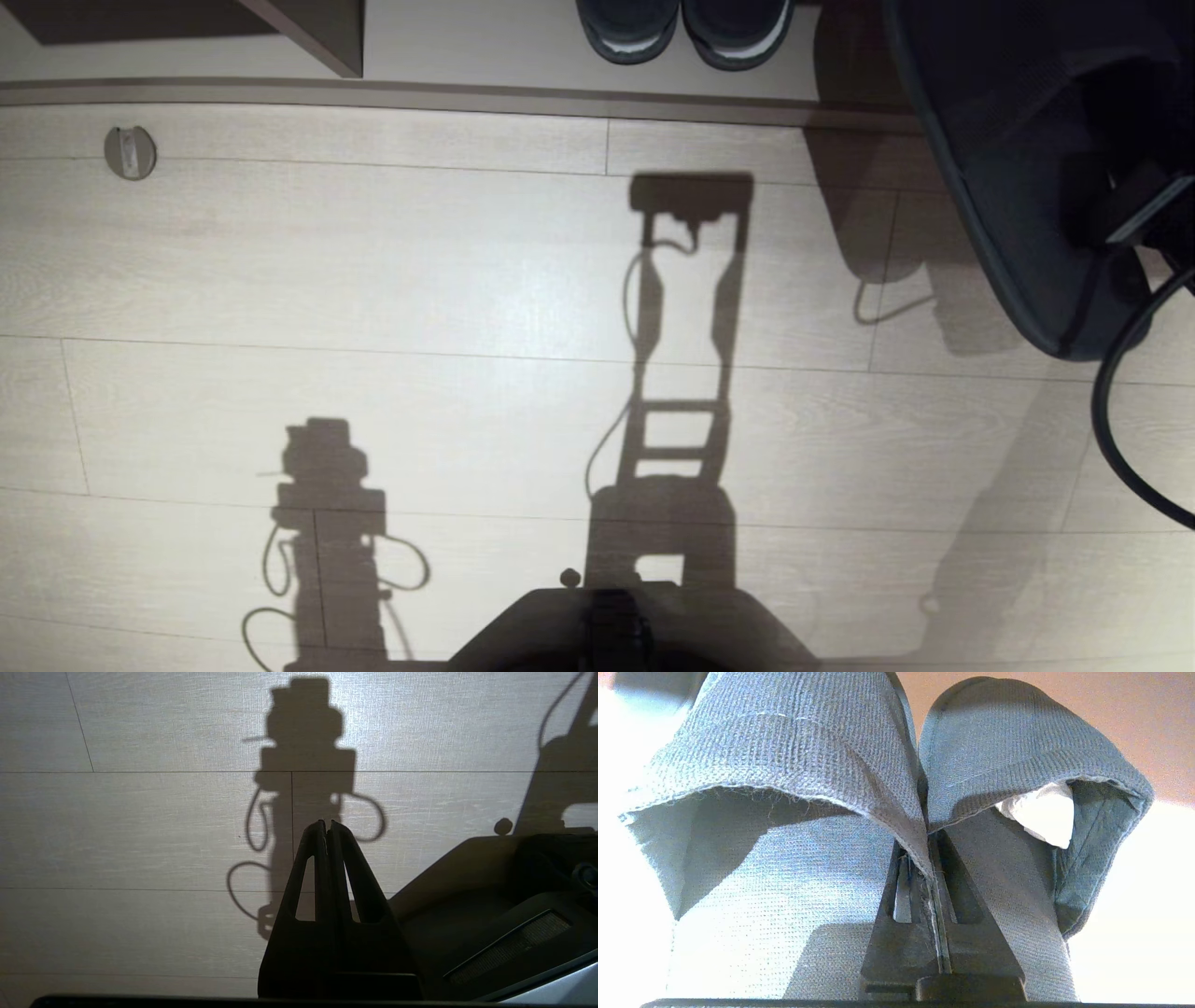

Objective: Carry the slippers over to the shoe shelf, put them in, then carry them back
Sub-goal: Place the slippers on the floor

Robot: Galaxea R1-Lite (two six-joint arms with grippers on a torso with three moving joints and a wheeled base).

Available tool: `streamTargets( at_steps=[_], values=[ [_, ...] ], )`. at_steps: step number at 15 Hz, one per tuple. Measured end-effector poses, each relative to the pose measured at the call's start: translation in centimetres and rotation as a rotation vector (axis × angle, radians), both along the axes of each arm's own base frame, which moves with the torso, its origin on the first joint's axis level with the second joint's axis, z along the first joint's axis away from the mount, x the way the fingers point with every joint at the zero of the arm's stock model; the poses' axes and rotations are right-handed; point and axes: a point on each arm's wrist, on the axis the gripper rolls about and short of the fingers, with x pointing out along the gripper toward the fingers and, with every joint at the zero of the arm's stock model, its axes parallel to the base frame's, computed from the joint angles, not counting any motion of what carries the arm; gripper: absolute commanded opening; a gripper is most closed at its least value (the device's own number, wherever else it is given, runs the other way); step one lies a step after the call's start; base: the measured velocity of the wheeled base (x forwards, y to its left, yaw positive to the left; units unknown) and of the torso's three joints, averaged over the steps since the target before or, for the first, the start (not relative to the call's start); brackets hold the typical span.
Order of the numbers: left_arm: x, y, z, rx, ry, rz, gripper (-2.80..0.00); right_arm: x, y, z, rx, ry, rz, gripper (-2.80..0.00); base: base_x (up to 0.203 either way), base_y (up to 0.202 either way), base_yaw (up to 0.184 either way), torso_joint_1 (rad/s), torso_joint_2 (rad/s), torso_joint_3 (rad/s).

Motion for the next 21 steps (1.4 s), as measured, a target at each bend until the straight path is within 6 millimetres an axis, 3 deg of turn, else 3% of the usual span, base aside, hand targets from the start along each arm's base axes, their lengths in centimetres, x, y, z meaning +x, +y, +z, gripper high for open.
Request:
streamTargets(
  at_steps=[4,11,14,18,21],
  values=[
    [0.0,0.0,0.0,0.001,0.0,0.0,-2.8,-4.5,-1.0,-2.4,-0.028,0.082,0.026,-2.8,0.0,0.0,0.0,0.0,0.0,0.0],
    [0.0,0.0,0.0,0.003,0.0,0.002,-2.8,-12.5,-3.8,-4.8,-0.054,0.183,0.031,-2.8,0.0,0.0,0.0,0.0,0.0,0.0],
    [0.0,0.0,0.0,0.003,0.002,0.001,-2.8,-15.5,-4.9,-7.0,-0.037,0.221,0.005,-2.8,0.0,0.0,0.0,0.0,0.0,0.0],
    [0.0,0.0,-0.1,0.018,0.005,0.002,-2.8,-18.3,-5.5,-9.7,-0.012,0.213,-0.065,-2.8,0.0,0.0,0.0,0.0,0.0,0.0],
    [0.0,0.0,-0.1,0.03,0.008,0.003,-2.8,-19.2,-5.6,-10.6,0.0,0.178,-0.11,-2.8,0.0,0.0,0.0,0.0,0.0,0.0]
  ],
)
